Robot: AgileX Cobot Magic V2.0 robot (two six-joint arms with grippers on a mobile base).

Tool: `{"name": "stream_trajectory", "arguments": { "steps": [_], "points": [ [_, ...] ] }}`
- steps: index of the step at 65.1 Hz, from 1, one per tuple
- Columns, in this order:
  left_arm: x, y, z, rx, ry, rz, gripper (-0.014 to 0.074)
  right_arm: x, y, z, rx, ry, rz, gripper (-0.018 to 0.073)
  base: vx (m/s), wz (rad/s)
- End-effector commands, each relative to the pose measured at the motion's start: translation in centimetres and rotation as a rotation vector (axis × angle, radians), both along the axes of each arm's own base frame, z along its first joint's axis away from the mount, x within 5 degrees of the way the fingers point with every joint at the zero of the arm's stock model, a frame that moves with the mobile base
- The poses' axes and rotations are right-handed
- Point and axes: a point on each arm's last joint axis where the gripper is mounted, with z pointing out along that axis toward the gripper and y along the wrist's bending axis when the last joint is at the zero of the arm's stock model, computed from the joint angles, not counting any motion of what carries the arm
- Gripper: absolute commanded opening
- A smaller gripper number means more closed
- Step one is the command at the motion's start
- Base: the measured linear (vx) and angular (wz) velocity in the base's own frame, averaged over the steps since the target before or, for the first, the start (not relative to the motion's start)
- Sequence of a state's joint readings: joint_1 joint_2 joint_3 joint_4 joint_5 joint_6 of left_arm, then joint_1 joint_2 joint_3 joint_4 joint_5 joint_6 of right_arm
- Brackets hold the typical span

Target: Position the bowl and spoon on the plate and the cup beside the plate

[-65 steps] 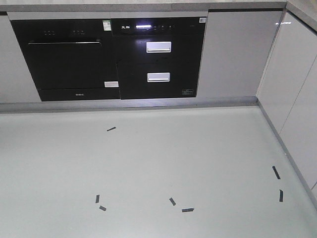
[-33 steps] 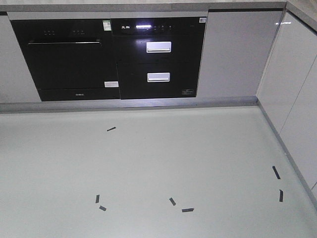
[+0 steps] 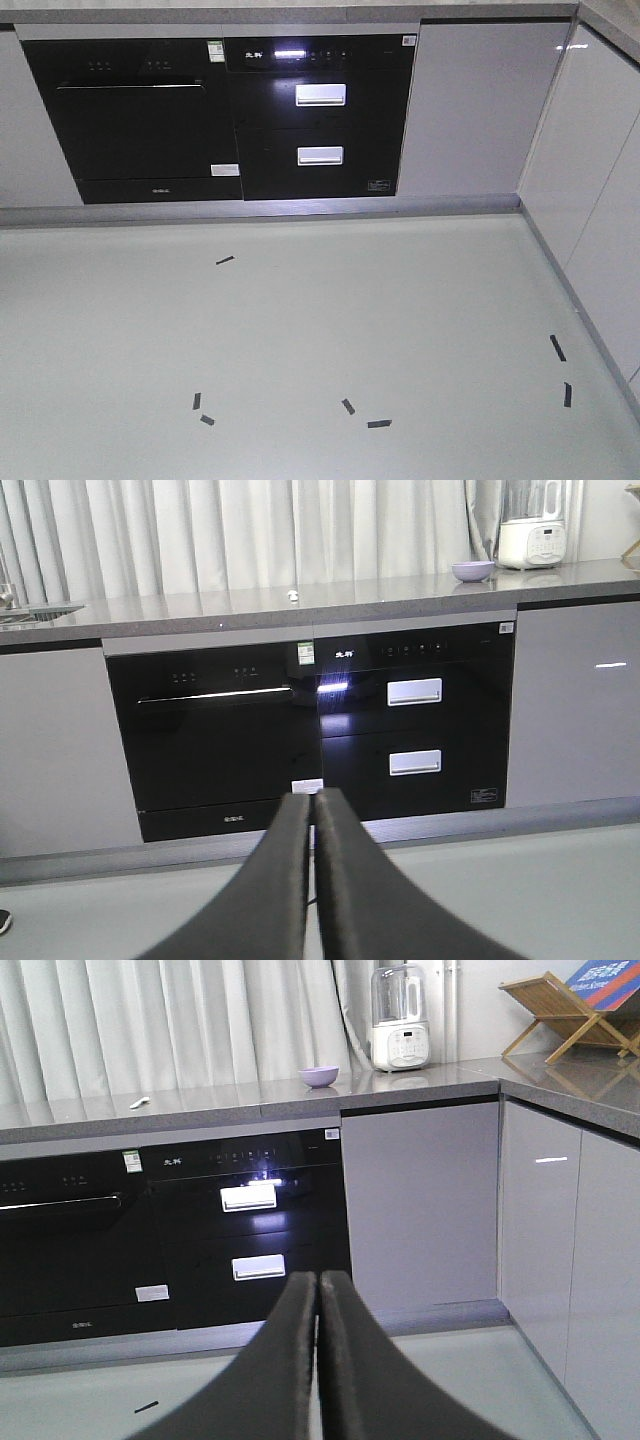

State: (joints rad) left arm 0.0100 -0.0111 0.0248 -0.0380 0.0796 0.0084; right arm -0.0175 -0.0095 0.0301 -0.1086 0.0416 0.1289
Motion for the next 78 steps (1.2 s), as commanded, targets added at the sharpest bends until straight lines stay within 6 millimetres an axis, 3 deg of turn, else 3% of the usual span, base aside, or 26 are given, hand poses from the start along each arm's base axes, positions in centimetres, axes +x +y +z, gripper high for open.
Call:
{"name": "stream_trajectory", "arguments": {
  "steps": [1, 78],
  "points": [
    [-0.01, 0.04, -0.33, -0.009, -0.054, 0.005, -0.0006, -0.09, 0.04, 0.29, -0.018, -0.073, 0.001, -0.0002, 0.00, 0.00],
    [-0.01, 0.04, -0.33, -0.009, -0.054, 0.005, -0.0006, -0.09, 0.04, 0.29, -0.018, -0.073, 0.001, -0.0002, 0.02, 0.00]
  ]
}}
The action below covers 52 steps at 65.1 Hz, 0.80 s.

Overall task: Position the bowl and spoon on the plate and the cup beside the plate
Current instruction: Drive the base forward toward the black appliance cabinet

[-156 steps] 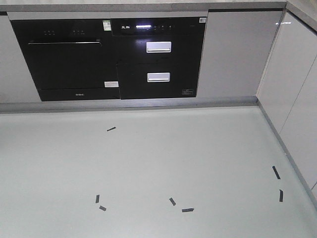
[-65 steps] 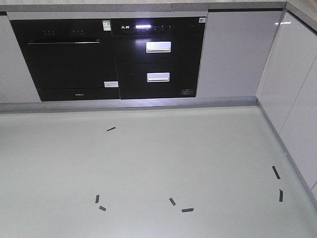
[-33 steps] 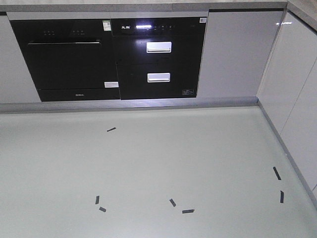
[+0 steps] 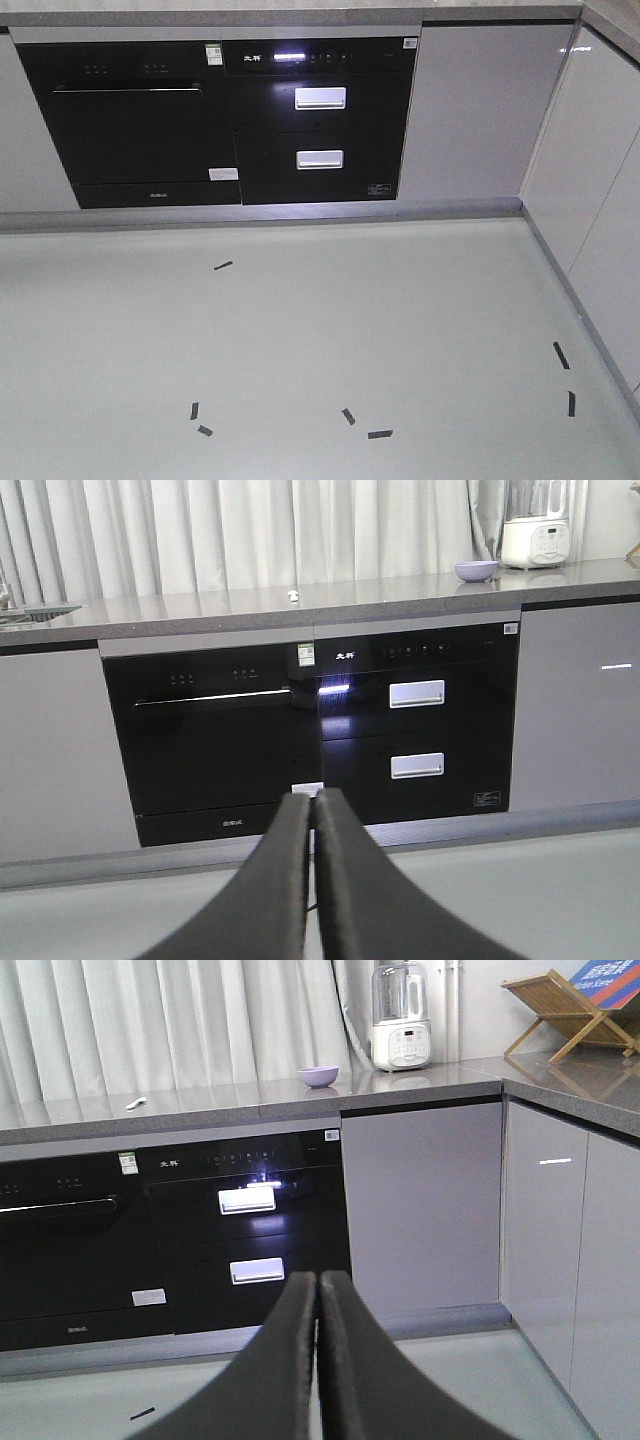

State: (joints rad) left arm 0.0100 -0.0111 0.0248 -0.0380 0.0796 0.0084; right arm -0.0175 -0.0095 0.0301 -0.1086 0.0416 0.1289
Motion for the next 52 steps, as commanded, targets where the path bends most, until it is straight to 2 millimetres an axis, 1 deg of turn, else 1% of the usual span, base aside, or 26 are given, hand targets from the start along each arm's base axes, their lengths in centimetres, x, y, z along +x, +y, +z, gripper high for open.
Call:
{"name": "stream_trajectory", "arguments": {
  "steps": [1, 52],
  "points": [
    [-0.01, 0.04, -0.33, -0.009, -0.054, 0.005, -0.0006, -0.09, 0.04, 0.29, -0.018, -0.073, 0.001, -0.0002, 0.06, -0.03],
    [-0.01, 0.04, -0.33, -0.009, -0.054, 0.005, -0.0006, -0.09, 0.04, 0.30, -0.018, -0.074, 0.001, -0.0002, 0.04, 0.00]
  ]
}}
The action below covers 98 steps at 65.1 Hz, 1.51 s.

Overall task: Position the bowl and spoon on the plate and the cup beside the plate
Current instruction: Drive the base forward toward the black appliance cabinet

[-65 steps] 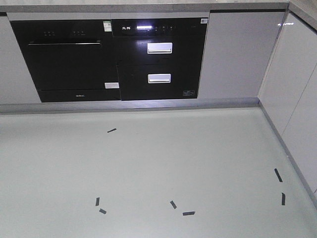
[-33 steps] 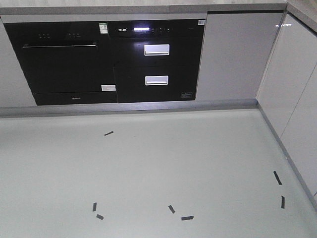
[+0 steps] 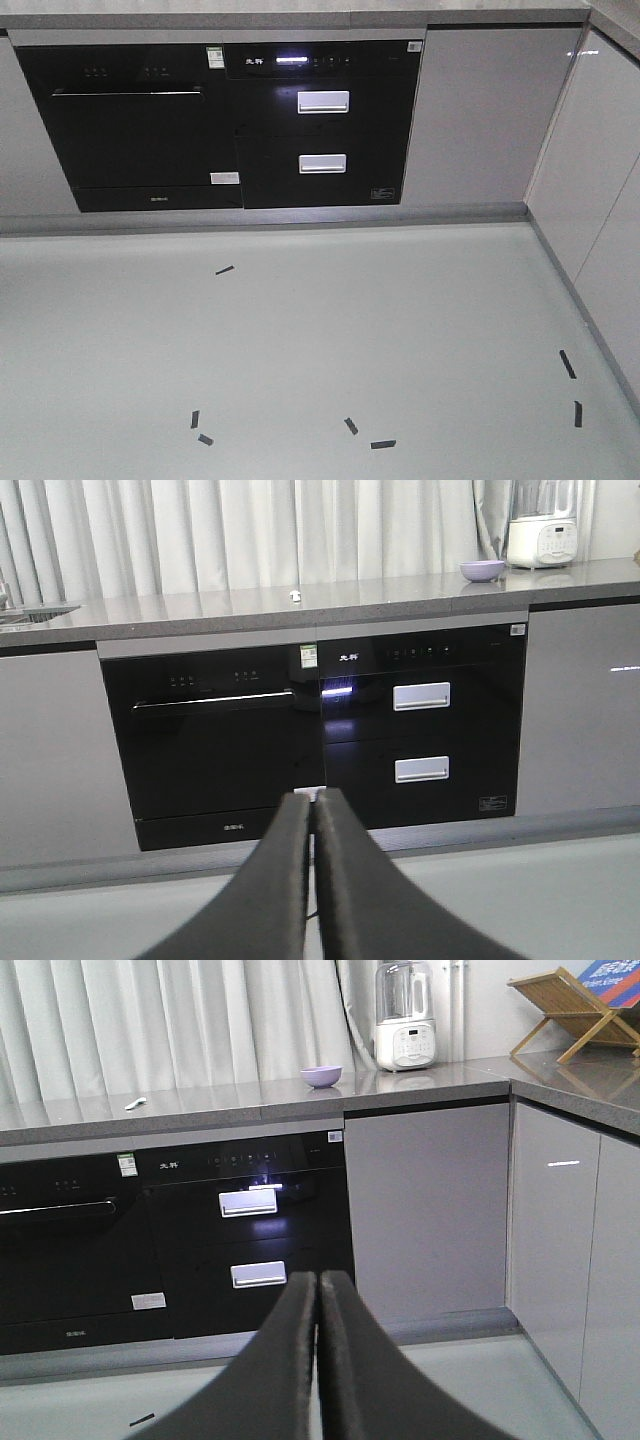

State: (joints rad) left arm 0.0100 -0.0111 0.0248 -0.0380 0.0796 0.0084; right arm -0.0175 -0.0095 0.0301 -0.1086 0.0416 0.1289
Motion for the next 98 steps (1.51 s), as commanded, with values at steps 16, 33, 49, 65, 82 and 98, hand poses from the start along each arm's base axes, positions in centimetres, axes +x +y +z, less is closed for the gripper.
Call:
{"name": "stream_trajectory", "arguments": {
  "steps": [16, 33, 49, 65, 82, 98],
  "points": [
    [-0.01, 0.04, -0.33, -0.009, -0.054, 0.005, -0.0006, -0.09, 0.04, 0.30, -0.018, -0.074, 0.001, -0.0002, 0.00, 0.00],
    [-0.01, 0.04, -0.33, -0.009, -0.054, 0.005, -0.0006, -0.09, 0.04, 0.30, -0.018, -0.074, 0.001, -0.0002, 0.00, 0.01],
    [-0.01, 0.04, -0.33, -0.009, -0.054, 0.005, -0.0006, -0.09, 0.04, 0.30, -0.018, -0.074, 0.001, -0.0002, 0.01, 0.03],
    [-0.01, 0.04, -0.33, -0.009, -0.054, 0.005, -0.0006, -0.09, 0.04, 0.29, -0.018, -0.073, 0.001, -0.0002, 0.01, 0.01],
    [-0.01, 0.04, -0.33, -0.009, -0.054, 0.005, -0.0006, -0.09, 0.04, 0.29, -0.018, -0.073, 0.001, -0.0002, 0.01, 0.05],
    [-0.01, 0.04, -0.33, -0.009, -0.054, 0.005, -0.0006, -0.09, 0.04, 0.29, -0.018, -0.073, 0.001, -0.0002, 0.02, 0.05]
  ]
}}
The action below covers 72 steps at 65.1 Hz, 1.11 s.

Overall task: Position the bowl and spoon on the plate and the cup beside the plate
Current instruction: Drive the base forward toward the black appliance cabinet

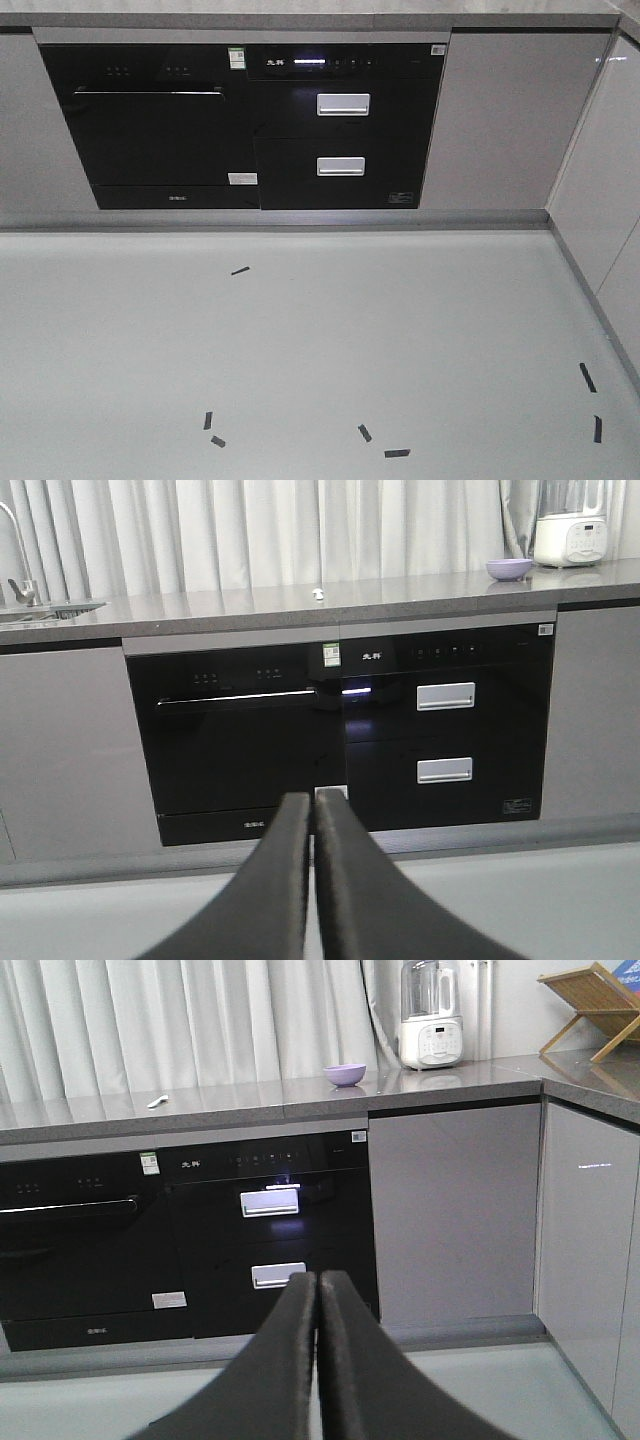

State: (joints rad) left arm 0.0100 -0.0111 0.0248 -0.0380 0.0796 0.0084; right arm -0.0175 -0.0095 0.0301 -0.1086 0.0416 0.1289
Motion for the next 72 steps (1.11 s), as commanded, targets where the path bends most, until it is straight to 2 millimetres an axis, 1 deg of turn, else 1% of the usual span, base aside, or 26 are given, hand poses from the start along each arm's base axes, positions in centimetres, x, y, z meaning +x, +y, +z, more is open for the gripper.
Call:
{"name": "stream_trajectory", "arguments": {
  "steps": [1, 72],
  "points": [
    [-0.01, 0.04, -0.33, -0.009, -0.054, 0.005, -0.0006, -0.09, 0.04, 0.29, -0.018, -0.073, 0.001, -0.0002, 0.02, 0.04],
    [-0.01, 0.04, -0.33, -0.009, -0.054, 0.005, -0.0006, -0.09, 0.04, 0.29, -0.018, -0.073, 0.001, -0.0002, 0.04, 0.00]
  ]
}}
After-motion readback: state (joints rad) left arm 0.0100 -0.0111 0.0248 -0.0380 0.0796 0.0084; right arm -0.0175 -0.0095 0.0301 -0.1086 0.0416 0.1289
